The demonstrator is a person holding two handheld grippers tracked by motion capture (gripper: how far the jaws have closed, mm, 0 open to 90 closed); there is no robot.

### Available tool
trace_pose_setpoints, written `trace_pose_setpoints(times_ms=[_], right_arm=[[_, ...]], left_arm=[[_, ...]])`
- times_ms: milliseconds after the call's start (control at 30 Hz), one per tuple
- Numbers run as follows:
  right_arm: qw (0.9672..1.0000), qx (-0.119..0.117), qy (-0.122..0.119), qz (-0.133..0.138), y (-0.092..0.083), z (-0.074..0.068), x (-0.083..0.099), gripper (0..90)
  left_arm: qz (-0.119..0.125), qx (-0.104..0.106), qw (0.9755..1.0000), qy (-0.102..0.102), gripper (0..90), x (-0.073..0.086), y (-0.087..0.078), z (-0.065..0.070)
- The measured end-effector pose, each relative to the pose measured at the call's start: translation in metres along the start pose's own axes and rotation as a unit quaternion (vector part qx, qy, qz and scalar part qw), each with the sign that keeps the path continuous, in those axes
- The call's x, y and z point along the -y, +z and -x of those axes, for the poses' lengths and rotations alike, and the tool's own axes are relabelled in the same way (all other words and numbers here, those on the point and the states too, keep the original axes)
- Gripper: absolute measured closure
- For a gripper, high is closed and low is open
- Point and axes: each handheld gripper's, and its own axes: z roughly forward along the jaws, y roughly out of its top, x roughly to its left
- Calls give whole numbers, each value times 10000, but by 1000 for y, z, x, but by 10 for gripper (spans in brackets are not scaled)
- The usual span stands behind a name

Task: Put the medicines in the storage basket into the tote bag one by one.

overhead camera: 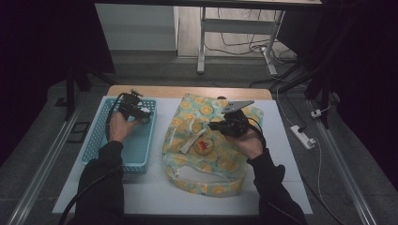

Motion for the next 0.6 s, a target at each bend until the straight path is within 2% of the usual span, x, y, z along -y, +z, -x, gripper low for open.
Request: trace_pose_setpoints(times_ms=[267,600], right_arm=[[10000,6,0,13,-1,0,0,900],[10000,11,24,13,0,0,0,900]], left_arm=[[-117,-131,9998,-30,505,0,-5,3],[118,-169,9998,43,507,2,-30,7]])
